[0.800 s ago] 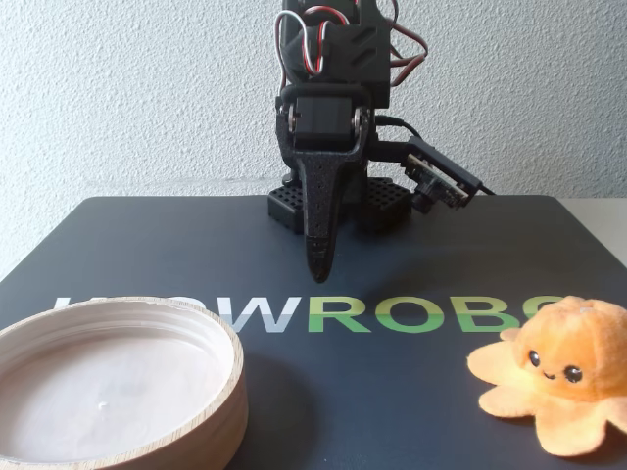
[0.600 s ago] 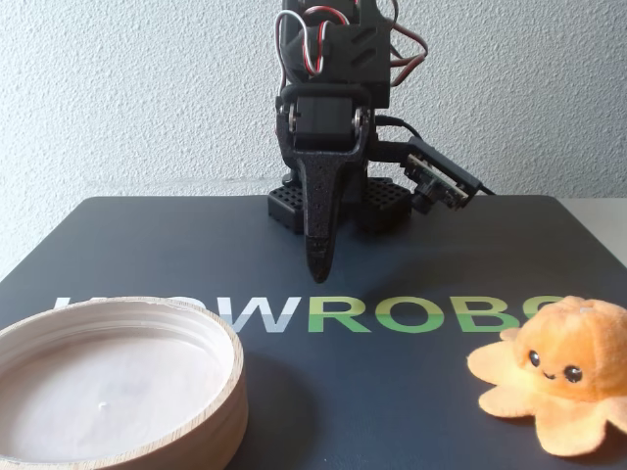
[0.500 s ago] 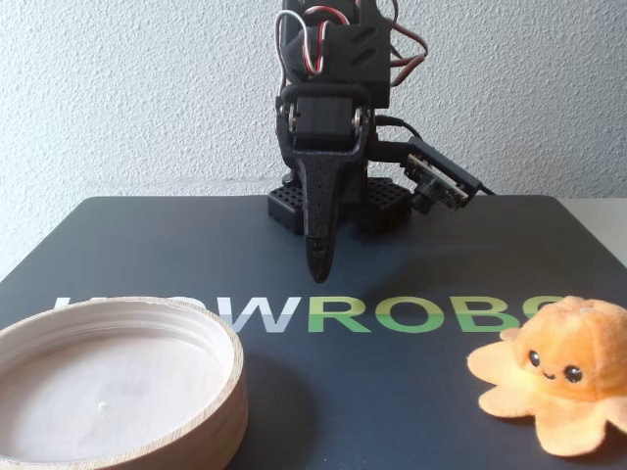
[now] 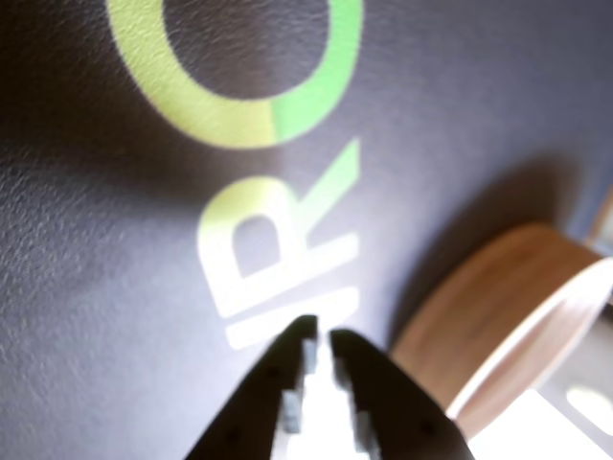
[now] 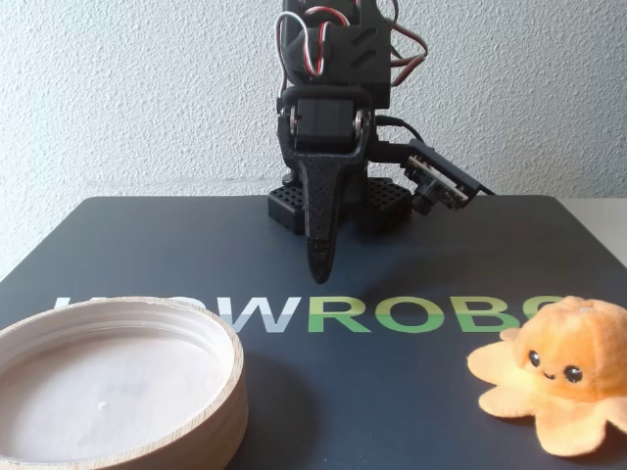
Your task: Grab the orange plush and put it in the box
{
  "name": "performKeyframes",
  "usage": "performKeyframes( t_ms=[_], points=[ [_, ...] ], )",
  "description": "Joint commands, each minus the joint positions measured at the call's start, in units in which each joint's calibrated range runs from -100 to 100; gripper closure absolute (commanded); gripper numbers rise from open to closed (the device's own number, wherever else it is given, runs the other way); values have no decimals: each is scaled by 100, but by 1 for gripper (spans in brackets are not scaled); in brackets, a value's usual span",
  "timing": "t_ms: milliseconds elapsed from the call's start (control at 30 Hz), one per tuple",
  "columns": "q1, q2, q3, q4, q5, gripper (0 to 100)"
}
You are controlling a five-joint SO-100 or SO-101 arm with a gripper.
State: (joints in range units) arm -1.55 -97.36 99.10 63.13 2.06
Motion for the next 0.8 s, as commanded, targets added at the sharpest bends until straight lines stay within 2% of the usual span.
performKeyframes(
  t_ms=[0,233,267,300,367,433,600,767],
  points=[
    [24,-44,72,33,12,99],
    [-185,40,-345,-402,-51,98],
    [-350,65,-654,-436,-167,96],
    [-499,293,-880,-471,-266,90],
    [-775,1439,-1388,-784,-591,75],
    [-1104,3134,-2367,-1132,-785,66],
    [-2031,7106,-5187,-1063,-1588,64],
    [-2800,8935,-6257,-1141,-2427,64]
  ],
)
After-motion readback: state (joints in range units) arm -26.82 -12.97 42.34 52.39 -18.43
